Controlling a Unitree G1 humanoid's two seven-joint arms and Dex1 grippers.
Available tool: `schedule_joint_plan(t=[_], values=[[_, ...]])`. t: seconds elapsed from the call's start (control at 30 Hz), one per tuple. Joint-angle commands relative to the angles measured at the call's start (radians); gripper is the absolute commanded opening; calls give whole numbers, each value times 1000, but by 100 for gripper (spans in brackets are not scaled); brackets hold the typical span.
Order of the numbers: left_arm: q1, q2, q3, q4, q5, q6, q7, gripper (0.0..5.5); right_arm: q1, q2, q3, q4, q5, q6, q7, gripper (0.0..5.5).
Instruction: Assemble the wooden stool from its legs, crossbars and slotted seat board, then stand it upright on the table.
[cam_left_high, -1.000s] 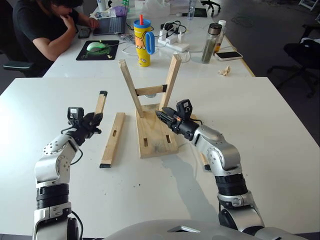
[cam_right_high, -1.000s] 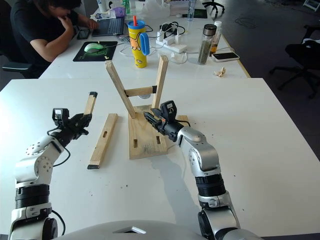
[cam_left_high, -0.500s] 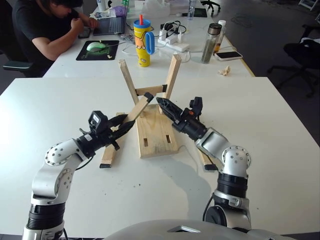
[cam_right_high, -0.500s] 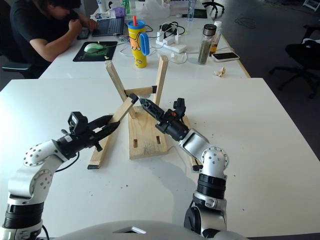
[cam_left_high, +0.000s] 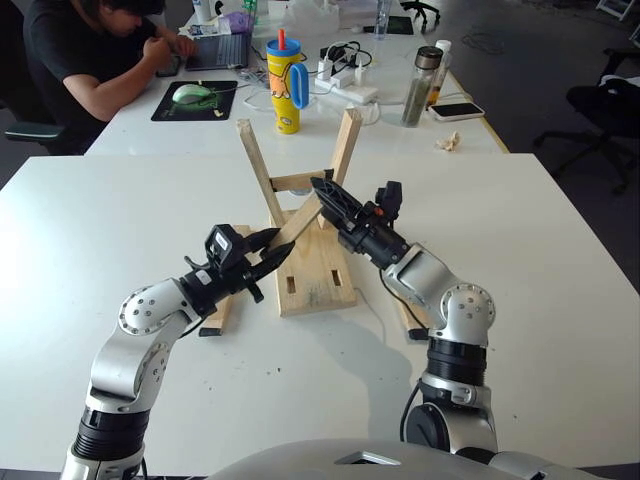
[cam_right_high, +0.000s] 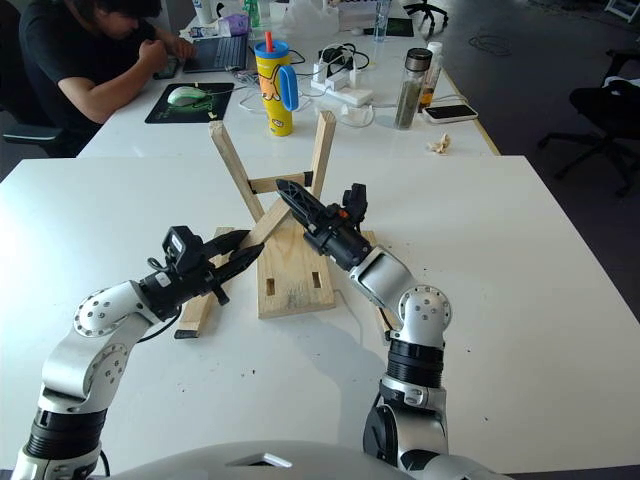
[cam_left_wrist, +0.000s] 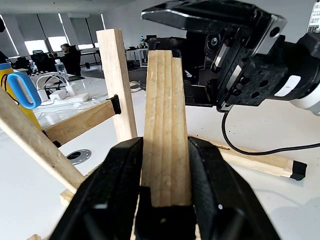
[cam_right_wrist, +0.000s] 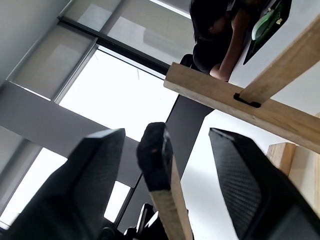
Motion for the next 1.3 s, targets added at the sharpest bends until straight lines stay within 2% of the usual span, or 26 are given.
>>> schedule_joint_plan(t=[0.03, 0.4, 0.47, 0.67, 0.7, 0.9, 1.07, 1.3], values=[[-4, -1, -16, -15, 11, 9, 18, 135, -8, -12, 24, -14, -18, -30, -6, 227], [-3, 0, -9, 4, 11, 10, 38, 135, 2, -44, 71, -26, -48, -61, 2, 57], [-4, -1, -12, 6, 12, 11, 41, 135, 2, -47, 76, -24, -52, -66, 4, 43], [-10, -16, -45, 20, 55, 1, 65, 135, 10, -64, 87, -29, -97, -89, 20, 42], [-6, -36, -27, 14, 10, 17, 68, 171, 13, -75, 91, -34, -118, -97, 27, 42], [17, -101, 65, 13, -151, 58, 93, 241, 98, -233, 59, -131, -310, -192, 50, 42], [17, -140, 89, 32, -201, 57, 121, 241, 296, -343, 35, -362, -507, -321, 49, 42], [16, -187, 55, 47, -155, 13, 162, 241, 411, -360, 63, -452, -633, -373, 27, 42]])
